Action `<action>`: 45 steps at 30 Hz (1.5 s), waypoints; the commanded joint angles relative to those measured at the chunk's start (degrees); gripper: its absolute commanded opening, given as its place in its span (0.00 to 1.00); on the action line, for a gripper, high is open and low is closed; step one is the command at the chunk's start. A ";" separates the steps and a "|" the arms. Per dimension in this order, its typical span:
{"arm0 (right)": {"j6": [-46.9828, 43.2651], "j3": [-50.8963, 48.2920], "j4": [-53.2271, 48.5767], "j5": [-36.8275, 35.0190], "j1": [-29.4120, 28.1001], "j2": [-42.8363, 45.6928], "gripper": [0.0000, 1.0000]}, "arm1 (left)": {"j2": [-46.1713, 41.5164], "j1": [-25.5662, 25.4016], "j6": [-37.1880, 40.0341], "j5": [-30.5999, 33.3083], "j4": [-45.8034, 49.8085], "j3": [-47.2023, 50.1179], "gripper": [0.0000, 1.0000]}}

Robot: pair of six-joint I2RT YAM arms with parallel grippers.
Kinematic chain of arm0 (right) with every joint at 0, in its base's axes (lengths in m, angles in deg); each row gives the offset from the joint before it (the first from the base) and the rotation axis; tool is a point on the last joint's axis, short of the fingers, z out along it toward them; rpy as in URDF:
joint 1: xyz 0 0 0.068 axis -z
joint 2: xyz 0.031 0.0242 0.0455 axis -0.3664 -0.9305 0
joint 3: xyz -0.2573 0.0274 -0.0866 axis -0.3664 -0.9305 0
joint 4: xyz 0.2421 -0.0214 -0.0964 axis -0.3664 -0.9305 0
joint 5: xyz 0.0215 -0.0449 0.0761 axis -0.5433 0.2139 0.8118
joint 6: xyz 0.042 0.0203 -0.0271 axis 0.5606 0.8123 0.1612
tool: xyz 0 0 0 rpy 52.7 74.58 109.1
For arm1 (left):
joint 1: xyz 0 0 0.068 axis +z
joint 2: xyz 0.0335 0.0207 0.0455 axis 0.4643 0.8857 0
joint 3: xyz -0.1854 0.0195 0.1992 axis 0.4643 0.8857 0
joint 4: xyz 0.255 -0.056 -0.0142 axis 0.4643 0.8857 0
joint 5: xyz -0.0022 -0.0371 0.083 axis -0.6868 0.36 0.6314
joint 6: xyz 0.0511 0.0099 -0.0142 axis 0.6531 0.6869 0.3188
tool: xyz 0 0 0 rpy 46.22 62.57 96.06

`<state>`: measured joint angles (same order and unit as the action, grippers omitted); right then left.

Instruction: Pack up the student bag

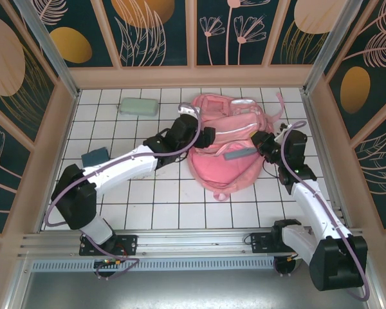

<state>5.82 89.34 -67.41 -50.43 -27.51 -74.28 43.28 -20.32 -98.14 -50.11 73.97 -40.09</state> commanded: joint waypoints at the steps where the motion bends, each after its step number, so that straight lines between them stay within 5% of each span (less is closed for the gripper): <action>1: -0.30 -0.23 8.15 1.33 0.44 0.97 0.00 | -3.17 0.79 -1.09 8.06 4.97 -3.34 0.85; 10: 0.41 1.27 11.06 0.85 -2.20 0.74 0.00 | 1.77 20.32 -13.19 2.99 8.81 -5.88 0.87; 17: -0.80 1.75 9.78 -0.34 -4.01 0.84 0.00 | 18.14 31.75 -17.34 1.84 11.90 -18.86 0.93; 26: -1.42 1.64 7.37 -1.70 -4.65 1.66 0.00 | 42.02 33.89 -9.75 3.31 11.97 -46.22 0.93; 33: -2.03 1.79 4.95 -2.52 -4.97 2.47 0.00 | 54.14 36.04 -11.30 -2.62 12.13 -58.00 0.92; 40: -2.63 1.90 3.18 -4.48 -5.07 4.82 0.00 | 51.75 36.56 -14.47 -9.59 10.16 -49.71 0.88; 45: -2.61 1.48 3.81 -4.28 -5.33 4.62 0.00 | 43.10 36.35 -18.11 -16.77 0.73 -32.06 0.84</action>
<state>5.74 88.97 -68.02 -54.82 -32.10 -72.11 89.50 16.20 -111.95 -59.44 76.31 -80.79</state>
